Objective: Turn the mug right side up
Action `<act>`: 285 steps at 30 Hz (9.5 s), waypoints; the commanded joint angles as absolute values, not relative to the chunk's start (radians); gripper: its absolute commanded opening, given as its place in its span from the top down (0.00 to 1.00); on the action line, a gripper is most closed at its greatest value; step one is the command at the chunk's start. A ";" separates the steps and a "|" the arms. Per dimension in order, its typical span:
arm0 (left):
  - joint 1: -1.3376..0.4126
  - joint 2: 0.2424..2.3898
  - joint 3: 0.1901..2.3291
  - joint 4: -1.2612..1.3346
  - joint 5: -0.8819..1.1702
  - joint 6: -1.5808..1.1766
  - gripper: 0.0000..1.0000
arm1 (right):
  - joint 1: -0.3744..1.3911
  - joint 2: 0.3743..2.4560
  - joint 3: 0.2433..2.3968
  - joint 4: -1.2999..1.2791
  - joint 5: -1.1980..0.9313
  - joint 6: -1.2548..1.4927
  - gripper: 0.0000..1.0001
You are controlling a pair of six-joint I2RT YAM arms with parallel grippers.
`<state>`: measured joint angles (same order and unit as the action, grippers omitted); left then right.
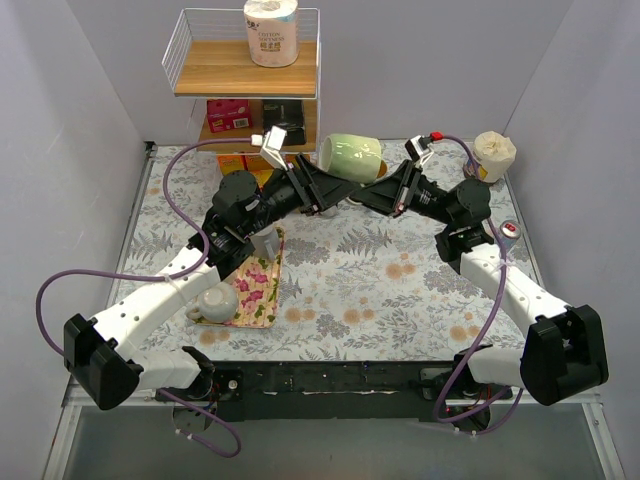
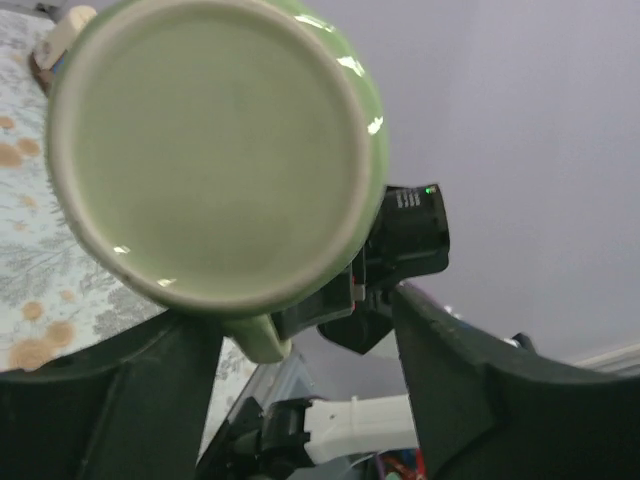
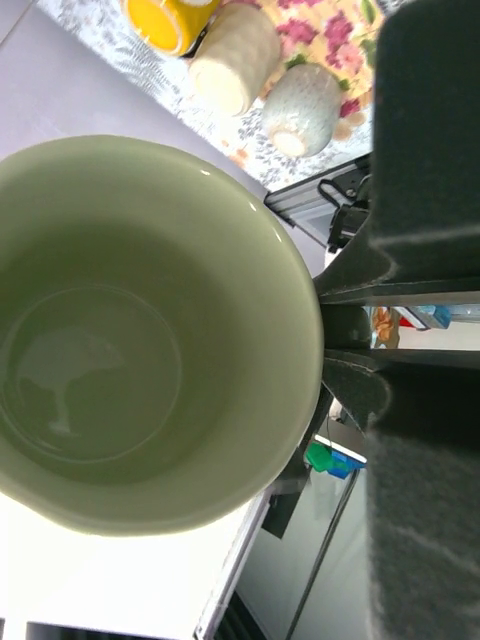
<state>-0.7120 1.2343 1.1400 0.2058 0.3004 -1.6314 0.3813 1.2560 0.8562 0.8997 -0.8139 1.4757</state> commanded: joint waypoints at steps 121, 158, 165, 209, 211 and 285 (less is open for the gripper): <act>0.123 1.292 0.985 -0.959 -0.198 -2.138 0.06 | 0.301 1.536 1.463 -0.724 0.189 0.354 0.29; 0.163 1.444 0.962 -0.821 -0.124 -2.178 1.00 | 0.298 1.502 1.416 -0.723 0.241 0.351 0.30; 0.160 1.359 0.980 -0.850 -0.098 -2.152 1.00 | 0.298 1.503 1.439 -0.727 0.224 0.351 0.30; -0.782 1.268 1.213 -0.282 0.165 -1.166 1.00 | 0.333 1.393 1.548 -0.948 -0.340 0.551 0.29; -0.863 1.295 1.224 -0.261 0.074 -1.128 1.00 | 0.334 1.394 1.536 -0.954 -0.365 0.592 0.30; -0.917 1.250 1.118 -0.273 -0.169 -1.273 0.04 | 0.164 1.130 0.928 -0.026 0.297 0.350 0.99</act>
<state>-0.9401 1.2976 1.1191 -0.2218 -0.2462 -1.2503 0.1764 1.1553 0.9749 -0.3618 0.1547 0.4679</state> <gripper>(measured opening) 0.957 0.187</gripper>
